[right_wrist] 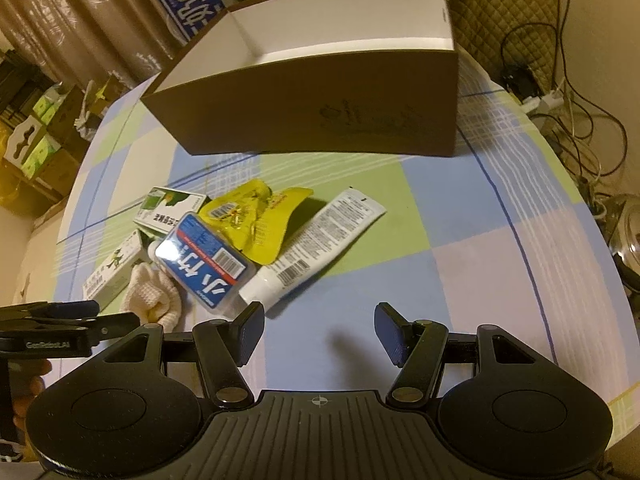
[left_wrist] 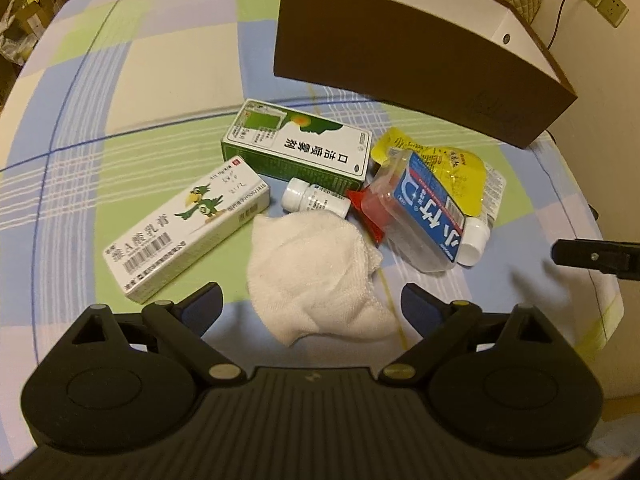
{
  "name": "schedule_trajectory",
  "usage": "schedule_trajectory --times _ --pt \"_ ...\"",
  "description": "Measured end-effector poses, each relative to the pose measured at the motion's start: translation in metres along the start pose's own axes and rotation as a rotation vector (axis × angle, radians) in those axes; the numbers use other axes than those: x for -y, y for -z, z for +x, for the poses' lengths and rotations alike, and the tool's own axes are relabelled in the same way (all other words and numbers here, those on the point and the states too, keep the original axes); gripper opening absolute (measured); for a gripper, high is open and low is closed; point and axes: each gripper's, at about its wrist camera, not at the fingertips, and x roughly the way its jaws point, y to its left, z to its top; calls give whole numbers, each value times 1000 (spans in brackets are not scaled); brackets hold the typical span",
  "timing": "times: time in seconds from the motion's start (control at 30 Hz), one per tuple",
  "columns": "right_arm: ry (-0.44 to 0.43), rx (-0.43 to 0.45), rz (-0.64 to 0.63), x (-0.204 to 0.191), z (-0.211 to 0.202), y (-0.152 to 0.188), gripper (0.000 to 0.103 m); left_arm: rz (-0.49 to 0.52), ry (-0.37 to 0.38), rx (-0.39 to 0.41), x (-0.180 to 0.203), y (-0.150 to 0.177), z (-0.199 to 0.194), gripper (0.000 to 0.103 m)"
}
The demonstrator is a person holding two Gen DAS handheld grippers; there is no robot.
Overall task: Organize objects
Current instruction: 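Move both grippers back over the remaining items on the table, then grasp the white cloth with the left gripper while the right grasps the blue floss box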
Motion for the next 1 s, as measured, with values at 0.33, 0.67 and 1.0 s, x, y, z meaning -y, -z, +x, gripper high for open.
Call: schedule_trajectory --times 0.33,0.67,1.0 --pt "17 -11 37 10 4 0 59 15 -2 -4 3 -6 27 80" --pt "-25 9 -34 -5 12 -6 58 94 -16 50 9 1 19 48" --pt "-151 61 -315 -51 29 -9 59 58 -5 80 -2 8 -11 16"
